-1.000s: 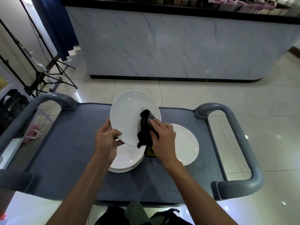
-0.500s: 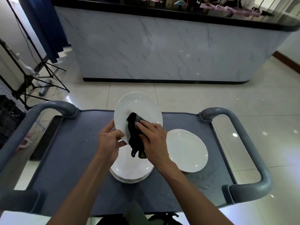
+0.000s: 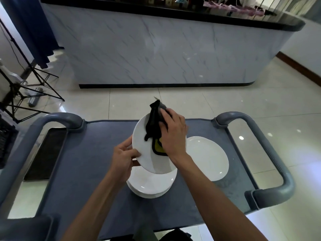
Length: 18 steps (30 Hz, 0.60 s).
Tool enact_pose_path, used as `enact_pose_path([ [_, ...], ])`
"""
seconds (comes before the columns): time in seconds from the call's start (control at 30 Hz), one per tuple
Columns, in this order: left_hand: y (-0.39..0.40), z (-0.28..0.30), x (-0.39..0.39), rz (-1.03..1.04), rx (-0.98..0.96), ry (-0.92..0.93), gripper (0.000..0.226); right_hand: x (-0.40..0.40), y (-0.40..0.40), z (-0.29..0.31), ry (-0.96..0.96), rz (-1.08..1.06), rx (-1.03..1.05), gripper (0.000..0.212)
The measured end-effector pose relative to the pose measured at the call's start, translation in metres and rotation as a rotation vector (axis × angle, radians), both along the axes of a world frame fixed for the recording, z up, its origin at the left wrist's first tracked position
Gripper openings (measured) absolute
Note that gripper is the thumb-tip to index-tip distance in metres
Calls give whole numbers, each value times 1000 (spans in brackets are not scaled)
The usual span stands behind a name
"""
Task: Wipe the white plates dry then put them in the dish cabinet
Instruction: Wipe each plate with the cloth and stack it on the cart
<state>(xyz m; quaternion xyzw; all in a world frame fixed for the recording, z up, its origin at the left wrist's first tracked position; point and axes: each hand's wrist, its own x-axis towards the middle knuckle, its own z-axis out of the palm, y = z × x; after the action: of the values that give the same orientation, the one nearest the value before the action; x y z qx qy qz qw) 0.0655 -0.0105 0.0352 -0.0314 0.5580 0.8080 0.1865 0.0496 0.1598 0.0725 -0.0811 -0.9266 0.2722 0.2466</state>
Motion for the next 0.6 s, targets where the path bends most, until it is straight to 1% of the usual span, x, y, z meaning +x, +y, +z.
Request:
enact_pose_path([
  [0.13,-9,-4,-1,-28,-15,29,68,-2,8,-4,-56,-95,-18,41],
  [0.2,-14,-5,-2,-33,-26,48,67,-3,11,-5,-80,-99,-62,42],
  [0.27,-21,-7,-3,-28,-40,63,67,-3,16,-4,-91,-46,-103,43],
  [0.43,-40,-8,-12,-17,-53,102,66,-3,31,5,-161,185,-224,51],
  [0.5,-47,-7,-16,-43,-67,158,67,0,34,8,-200,216,-279,55],
  [0.6,-54,-5,-18,-80,-94,238,67,3,36,9,-239,236,-326,53],
])
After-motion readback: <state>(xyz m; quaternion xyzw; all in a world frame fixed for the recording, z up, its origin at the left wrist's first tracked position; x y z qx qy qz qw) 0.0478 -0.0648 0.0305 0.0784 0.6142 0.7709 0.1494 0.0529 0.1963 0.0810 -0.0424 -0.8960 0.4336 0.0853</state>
